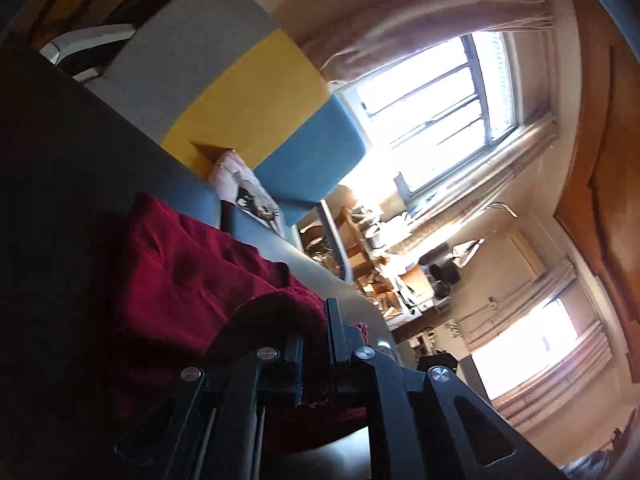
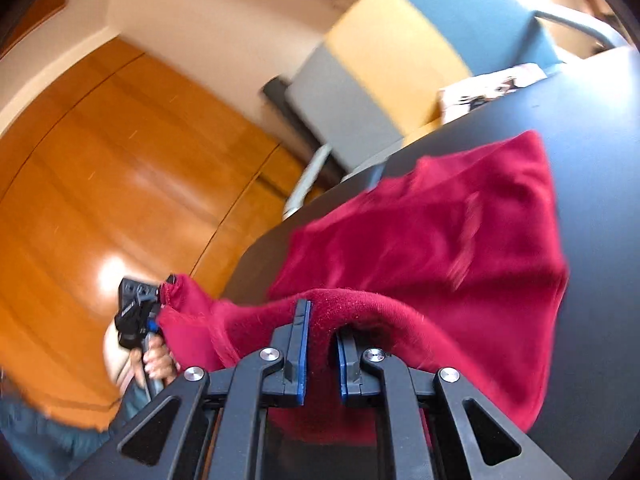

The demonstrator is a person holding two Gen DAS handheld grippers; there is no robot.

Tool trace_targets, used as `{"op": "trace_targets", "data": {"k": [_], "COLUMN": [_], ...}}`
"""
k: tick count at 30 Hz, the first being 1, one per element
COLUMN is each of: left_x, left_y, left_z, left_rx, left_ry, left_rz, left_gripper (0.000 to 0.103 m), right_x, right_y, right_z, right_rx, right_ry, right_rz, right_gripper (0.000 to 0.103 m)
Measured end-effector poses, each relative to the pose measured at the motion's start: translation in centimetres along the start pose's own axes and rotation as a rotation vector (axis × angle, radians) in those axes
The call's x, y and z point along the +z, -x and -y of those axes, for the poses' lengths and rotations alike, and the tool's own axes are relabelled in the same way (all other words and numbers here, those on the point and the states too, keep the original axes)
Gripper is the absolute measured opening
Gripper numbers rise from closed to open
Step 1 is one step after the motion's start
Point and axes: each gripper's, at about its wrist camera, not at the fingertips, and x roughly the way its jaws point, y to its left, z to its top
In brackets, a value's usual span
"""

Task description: Fold clothes

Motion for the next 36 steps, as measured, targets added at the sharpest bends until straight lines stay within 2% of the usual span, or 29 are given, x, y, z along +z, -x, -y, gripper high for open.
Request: {"op": "trace_targets", "data": {"k": [3,6,8,10,13,16,18,19,20,22,25,27,28,29,30,31,32,36], "left_x": [1.2,-1.4,-3.3,-4.8,-7.1,-8.8,-9.6,-9.9,-10.0,-10.2,-10.0,-9.4,-9.0,-8.7,-8.4,-8.0,-7.7,-6.0], "left_y": [-4.2,-6.8,-8.0,-7.1,-5.4,-3.7,-2.7,-2.2,-1.8,-1.3,-0.7,-0.9,-1.1,-1.1,-1.0,-0.7,-0.2,0.0], "left_z": [-4.0,-8.0,-9.9,-9.5,-8.4,-7.6,-7.2,-7.1,-6.9,-6.7,-6.1,-5.1,-4.4,-3.9,-3.5,-3.2,-2.9,-3.4], "left_rx": [0.140,0.253,0.301,0.288,0.324,0.345,0.353,0.350,0.342,0.324,0.294,0.277,0.270,0.260,0.242,0.220,0.196,0.128], "left_ry": [0.061,0.114,0.133,0.108,0.038,0.020,0.021,0.026,0.036,0.050,0.049,0.037,0.029,0.022,0.018,0.017,0.023,0.107], "left_rz": [-0.043,-0.132,-0.179,-0.182,-0.233,-0.266,-0.268,-0.265,-0.257,-0.240,-0.210,-0.191,-0.182,-0.173,-0.161,-0.145,-0.129,-0.072], "left_gripper": [0.007,0.007,0.007,0.007,0.007,0.007,0.006,0.006,0.006,0.006,0.006,0.006,0.006,0.006,0.006,0.006,0.006,0.006], "right_x": [1.5,1.4,0.5,-0.3,-1.9,-3.5,-4.1,-4.4,-4.6,-4.9,-5.2,-5.3,-5.2,-5.2,-5.5,-5.8,-5.6,-2.5], "right_y": [-2.9,-4.5,-3.9,-3.2,-2.0,-0.6,0.3,0.7,1.0,1.7,1.7,0.5,-0.6,-1.2,-1.7,-1.8,-1.9,0.2], "right_z": [3.3,6.3,7.5,7.2,6.7,6.2,6.0,5.9,5.5,4.7,3.1,2.3,2.0,1.7,1.5,1.4,1.1,1.0], "right_rx": [-0.088,-0.149,-0.131,-0.129,-0.116,-0.103,-0.053,-0.027,0.005,0.068,0.108,0.060,0.017,-0.025,-0.061,-0.081,-0.076,0.089], "right_ry": [-0.060,-0.115,-0.128,-0.103,-0.084,-0.084,-0.124,-0.145,-0.156,-0.174,-0.148,-0.108,-0.079,-0.052,-0.026,-0.004,0.006,-0.060], "right_rz": [-0.024,-0.083,-0.085,-0.094,-0.122,-0.144,-0.143,-0.142,-0.136,-0.123,-0.143,-0.175,-0.194,-0.215,-0.237,-0.249,-0.240,-0.038], "right_gripper": [0.012,0.011,0.011,0.011,0.011,0.011,0.016,0.023,0.040,0.053,0.054,0.054,0.049,0.029,0.018,0.012,0.011,0.011]}}
